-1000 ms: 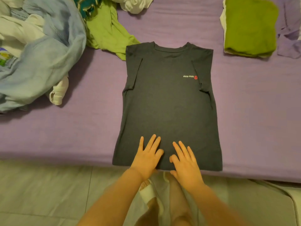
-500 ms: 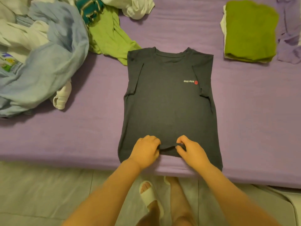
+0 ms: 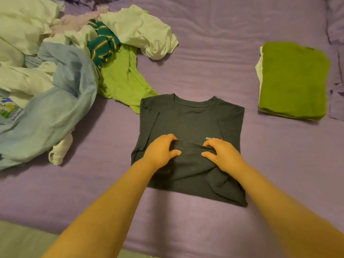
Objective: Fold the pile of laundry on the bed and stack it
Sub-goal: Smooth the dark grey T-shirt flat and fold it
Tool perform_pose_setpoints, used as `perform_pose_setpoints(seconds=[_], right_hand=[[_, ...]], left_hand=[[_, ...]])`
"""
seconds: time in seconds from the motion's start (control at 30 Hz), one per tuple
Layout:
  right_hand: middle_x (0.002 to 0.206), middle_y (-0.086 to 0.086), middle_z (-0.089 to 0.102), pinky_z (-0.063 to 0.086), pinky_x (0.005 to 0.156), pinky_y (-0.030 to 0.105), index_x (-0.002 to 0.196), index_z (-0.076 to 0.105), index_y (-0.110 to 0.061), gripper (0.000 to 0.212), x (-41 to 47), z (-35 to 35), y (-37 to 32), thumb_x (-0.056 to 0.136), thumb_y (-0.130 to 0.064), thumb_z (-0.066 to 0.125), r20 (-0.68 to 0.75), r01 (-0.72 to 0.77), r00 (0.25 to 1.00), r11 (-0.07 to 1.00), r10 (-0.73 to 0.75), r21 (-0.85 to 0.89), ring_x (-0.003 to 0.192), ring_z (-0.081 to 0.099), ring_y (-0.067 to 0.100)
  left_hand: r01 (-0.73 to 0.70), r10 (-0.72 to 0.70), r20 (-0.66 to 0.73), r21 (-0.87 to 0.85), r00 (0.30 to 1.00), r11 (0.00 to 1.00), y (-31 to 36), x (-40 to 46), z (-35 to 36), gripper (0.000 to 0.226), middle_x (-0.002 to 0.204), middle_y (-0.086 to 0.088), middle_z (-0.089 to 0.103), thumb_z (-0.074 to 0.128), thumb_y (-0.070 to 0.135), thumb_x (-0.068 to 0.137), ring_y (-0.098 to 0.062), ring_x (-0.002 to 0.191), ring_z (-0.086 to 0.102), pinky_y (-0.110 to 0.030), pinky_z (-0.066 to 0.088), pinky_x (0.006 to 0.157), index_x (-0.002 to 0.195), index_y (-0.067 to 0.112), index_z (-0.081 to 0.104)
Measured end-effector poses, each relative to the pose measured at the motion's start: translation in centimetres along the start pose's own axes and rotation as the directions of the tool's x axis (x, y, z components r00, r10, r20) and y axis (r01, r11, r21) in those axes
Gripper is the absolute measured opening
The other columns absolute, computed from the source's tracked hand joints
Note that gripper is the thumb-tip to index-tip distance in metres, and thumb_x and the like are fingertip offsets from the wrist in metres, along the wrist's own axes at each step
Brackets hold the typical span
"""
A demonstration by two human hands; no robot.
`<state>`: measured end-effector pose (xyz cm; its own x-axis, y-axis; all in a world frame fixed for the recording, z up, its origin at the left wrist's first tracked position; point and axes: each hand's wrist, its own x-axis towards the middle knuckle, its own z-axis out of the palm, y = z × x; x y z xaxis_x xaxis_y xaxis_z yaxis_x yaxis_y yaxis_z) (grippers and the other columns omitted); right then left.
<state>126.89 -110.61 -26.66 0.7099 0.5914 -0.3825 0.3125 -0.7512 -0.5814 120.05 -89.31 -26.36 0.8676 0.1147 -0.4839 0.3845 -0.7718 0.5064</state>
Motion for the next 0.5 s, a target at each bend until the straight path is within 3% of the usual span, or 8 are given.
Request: perform_pose_setpoints(seconds=[0.2, 0.27, 0.37, 0.5], right_hand=[[0.111, 0.006, 0.064, 0.042, 0.083, 0.025, 0.110, 0.065, -0.013, 0.022, 5.0, -2.7, 0.7, 0.092, -0.025, 0.060, -0.137, -0.019, 0.990, 0.995, 0.032, 0.095, 0.100, 0.058, 0.021], [0.122, 0.006, 0.061, 0.039, 0.087, 0.023, 0.122, 0.060, -0.013, 0.030, 6.4, -2.8, 0.9, 0.094, -0.024, 0.057, -0.171, -0.059, 0.981, 0.985, 0.086, 0.161, 0.109, 0.056, 0.021], [0.142, 0.007, 0.046, 0.033, 0.101, 0.026, 0.140, 0.042, -0.014, 0.049, 6.5, -1.9, 1.7, 0.095, -0.030, 0.054, -0.092, -0.118, 0.987, 0.980, 0.135, 0.163, 0.127, 0.044, 0.023], [0.156, 0.007, 0.022, 0.024, 0.112, 0.035, 0.147, 0.031, -0.020, 0.067, 4.0, -0.1, 3.0, 0.090, -0.040, 0.059, -0.085, -0.085, 0.992, 0.994, 0.091, 0.067, 0.139, 0.025, 0.024]], left_hand=[[0.067, -0.082, -0.216, -0.075, 0.973, 0.995, 0.4, 4.4, -3.1, 0.020, 0.116, -0.008, 0.060, 0.059, 0.014, 0.092, -0.026, 0.107, 0.057, -0.033, 0.044, 0.091, 0.112, 0.012, 0.061], [0.067, -0.086, -0.212, -0.095, 0.973, 0.993, 0.4, 5.7, -3.7, 0.033, 0.128, -0.009, 0.056, 0.058, 0.017, 0.093, -0.026, 0.118, 0.053, -0.037, 0.043, 0.100, 0.126, 0.013, 0.055], [0.167, -0.167, -0.073, -0.008, 0.983, 0.986, -0.3, 6.3, -2.9, 0.064, 0.142, -0.010, 0.045, 0.062, 0.036, 0.090, -0.030, 0.128, 0.044, -0.049, 0.039, 0.104, 0.144, 0.016, 0.035], [0.132, -0.126, -0.056, 0.126, 0.990, 0.983, -1.7, 5.2, -1.1, 0.085, 0.151, -0.007, 0.032, 0.069, 0.044, 0.083, -0.030, 0.135, 0.033, -0.045, 0.036, 0.109, 0.150, 0.020, 0.022]])
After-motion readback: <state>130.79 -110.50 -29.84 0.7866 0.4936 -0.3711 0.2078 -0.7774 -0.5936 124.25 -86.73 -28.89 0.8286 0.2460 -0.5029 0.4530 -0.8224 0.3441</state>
